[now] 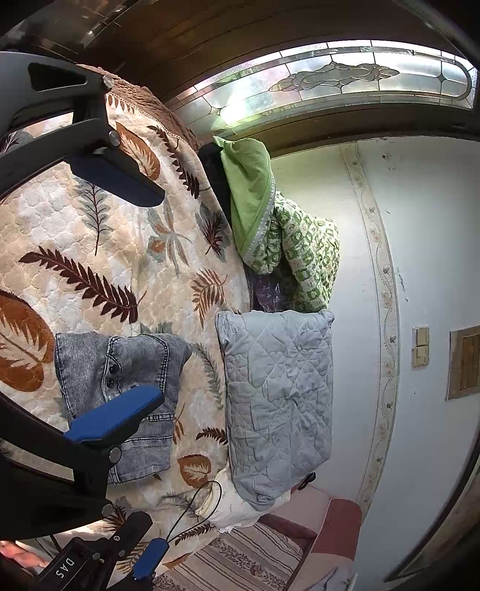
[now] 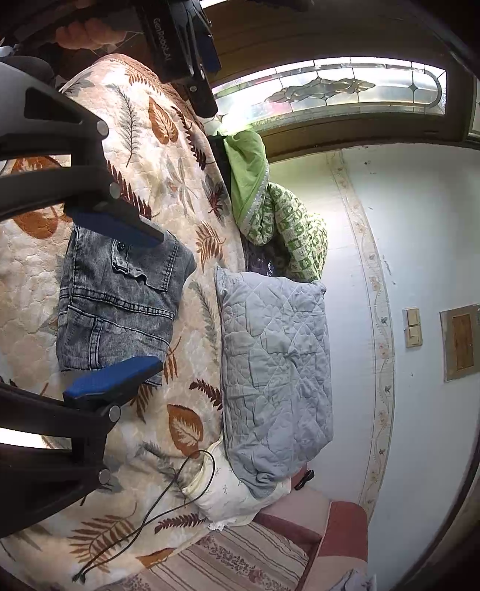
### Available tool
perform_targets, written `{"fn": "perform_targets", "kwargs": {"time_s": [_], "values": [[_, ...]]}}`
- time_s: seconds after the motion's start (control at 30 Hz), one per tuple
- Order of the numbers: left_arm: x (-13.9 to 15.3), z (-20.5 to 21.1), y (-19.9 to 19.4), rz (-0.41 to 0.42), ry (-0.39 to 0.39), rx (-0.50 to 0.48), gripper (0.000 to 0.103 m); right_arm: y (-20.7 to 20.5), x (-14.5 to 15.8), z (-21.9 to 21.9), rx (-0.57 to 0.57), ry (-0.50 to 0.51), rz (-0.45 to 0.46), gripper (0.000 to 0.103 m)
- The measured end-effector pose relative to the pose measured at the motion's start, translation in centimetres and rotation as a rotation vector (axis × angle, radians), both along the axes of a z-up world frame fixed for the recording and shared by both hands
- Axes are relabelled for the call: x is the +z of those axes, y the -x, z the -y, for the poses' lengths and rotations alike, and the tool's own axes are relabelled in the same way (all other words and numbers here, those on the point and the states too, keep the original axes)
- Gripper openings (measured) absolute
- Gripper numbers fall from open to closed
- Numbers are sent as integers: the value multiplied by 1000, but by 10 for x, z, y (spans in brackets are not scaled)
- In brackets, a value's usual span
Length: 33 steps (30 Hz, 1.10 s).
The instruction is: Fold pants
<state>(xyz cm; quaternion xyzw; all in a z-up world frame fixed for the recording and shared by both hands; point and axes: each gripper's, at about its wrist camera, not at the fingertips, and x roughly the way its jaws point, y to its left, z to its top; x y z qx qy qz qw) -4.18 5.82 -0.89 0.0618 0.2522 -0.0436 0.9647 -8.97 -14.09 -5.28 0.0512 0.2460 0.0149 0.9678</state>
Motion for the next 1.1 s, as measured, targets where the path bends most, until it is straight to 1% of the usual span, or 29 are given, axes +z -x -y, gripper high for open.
{"fn": "perform_targets", "kwargs": {"time_s": [0.5, 0.63, 1.1], "values": [[1, 4, 1, 14, 2, -38, 97, -4, -3, 5, -1, 5, -6, 65], [2, 4, 2, 9, 5, -37, 97, -3, -3, 4, 1, 7, -5, 65], [3, 0, 7, 32, 14, -65, 97, -5, -6, -4, 18, 23, -8, 65]]}}
